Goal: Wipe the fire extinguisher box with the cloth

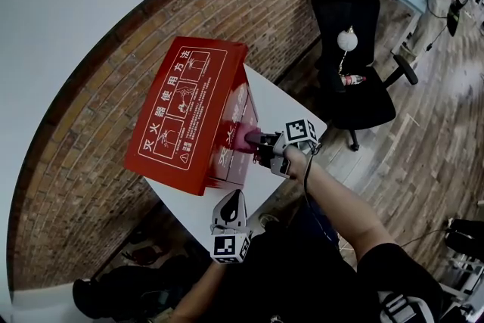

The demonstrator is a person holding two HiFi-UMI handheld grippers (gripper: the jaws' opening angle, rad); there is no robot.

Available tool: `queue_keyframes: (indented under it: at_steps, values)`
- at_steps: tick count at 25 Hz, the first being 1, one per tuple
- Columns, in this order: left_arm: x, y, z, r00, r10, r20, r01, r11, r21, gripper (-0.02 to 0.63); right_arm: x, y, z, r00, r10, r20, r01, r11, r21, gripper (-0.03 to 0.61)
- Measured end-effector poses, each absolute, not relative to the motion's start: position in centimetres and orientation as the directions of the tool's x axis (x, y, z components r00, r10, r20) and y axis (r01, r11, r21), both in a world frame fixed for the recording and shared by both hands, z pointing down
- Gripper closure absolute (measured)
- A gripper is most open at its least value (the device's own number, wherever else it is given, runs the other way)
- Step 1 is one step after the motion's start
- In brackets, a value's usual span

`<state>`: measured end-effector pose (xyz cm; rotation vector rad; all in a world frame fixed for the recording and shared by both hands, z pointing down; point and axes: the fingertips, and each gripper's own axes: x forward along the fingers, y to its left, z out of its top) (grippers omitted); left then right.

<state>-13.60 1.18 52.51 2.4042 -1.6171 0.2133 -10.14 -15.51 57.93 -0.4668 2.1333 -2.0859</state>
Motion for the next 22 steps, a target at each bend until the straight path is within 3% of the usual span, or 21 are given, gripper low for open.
queue_keyframes:
  at_steps: [22]
  values:
    - [-14.2, 1.8, 54.3, 0.365, -0.880, 0.304, -0.931, -0.355, 0.088, 0.586, -9.9, -15.5, 63.3, -0.938, -0.304, 0.168, -0.166, -0.034, -0.986, 0.472]
